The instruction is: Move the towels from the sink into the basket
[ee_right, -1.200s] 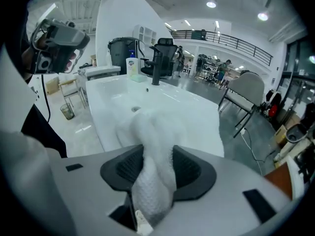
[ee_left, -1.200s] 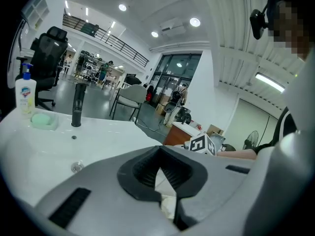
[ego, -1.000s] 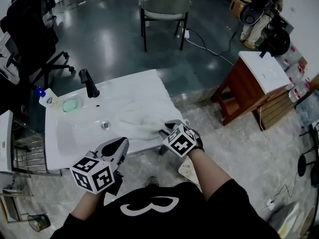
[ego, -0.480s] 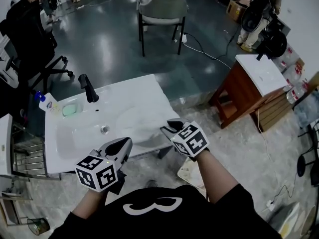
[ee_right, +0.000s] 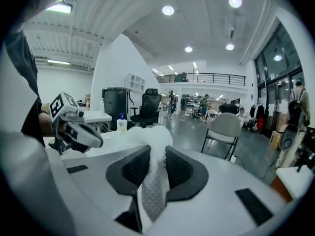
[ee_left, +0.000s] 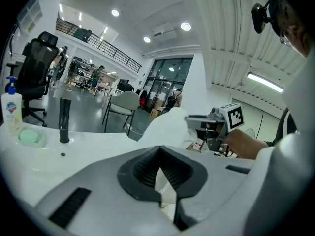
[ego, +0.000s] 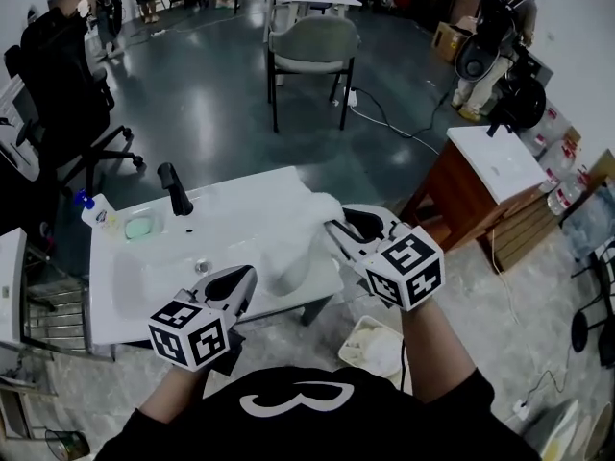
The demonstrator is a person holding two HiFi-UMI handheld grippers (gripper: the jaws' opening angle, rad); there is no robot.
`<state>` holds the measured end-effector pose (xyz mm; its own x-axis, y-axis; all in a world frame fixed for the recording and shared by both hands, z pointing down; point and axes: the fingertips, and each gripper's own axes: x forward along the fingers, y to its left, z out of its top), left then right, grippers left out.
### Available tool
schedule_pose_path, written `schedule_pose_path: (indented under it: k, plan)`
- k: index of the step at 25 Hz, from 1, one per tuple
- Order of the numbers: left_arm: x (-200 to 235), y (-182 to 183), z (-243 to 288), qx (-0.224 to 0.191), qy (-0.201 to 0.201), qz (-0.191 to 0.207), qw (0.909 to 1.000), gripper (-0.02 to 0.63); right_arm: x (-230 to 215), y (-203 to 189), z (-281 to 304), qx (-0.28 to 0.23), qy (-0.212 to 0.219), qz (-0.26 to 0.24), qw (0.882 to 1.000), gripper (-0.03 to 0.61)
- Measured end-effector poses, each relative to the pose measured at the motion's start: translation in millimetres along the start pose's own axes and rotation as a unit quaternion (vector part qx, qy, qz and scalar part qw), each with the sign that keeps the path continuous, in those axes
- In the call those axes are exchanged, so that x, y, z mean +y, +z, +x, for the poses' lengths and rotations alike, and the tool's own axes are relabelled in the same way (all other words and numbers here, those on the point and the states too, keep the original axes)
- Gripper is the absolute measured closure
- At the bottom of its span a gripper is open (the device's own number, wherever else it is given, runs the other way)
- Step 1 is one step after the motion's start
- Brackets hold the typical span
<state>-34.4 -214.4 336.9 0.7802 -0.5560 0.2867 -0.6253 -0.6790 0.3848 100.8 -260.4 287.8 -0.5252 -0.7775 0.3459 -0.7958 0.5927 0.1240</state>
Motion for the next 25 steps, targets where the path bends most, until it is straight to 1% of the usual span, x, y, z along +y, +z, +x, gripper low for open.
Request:
schedule_pose_path:
  k: [3, 6, 9, 12, 17, 22, 25]
  plan:
    - [-6.0, 3.7, 2.7, -0.003, -0.002, 0.003, 1.0000, 0.607, -13.5, 30.6, -25.2, -0.034, -0.034, -0.019, 0.999, 0.488]
    - [-13.9, 6.2, 6.9, -0.003, -0.005, 0.007, 1.0000, 0.607, -28.5, 52.4, -52.5, -0.066, -0.067, -0.019, 0.995, 0.488]
    - [-23.5, 6.2, 12.3, 0.006, -0.014, 0.011, 0.9998, 0.607, -40.7, 65.6, -79.8, -0.090, -0.094, -0.011, 0.991, 0.488]
    - [-37.4, 6.5, 22.7, 0.017, -0.029, 0.020, 0.9992, 0.607, -54.9, 71.2, -107.5, -0.100, -0.121, -0.004, 0.988, 0.488]
    - [-66.2, 1.0, 51.2, 0.033, -0.061, 0.036, 0.9970, 0.607, -79.3, 53.6, -156.5, -0.101, -0.172, 0.013, 0.980, 0.488]
    - [-108.8, -17.5, 83.5, 0.063, -0.105, 0.049, 0.9912, 0.607, -98.2, 15.3, -210.6, -0.088, -0.220, 0.043, 0.971, 0.488]
    - [-134.3, -29.8, 99.6, 0.084, -0.128, 0.053, 0.9869, 0.607, -105.5, -10.5, -242.3, -0.071, -0.245, 0.064, 0.965, 0.488]
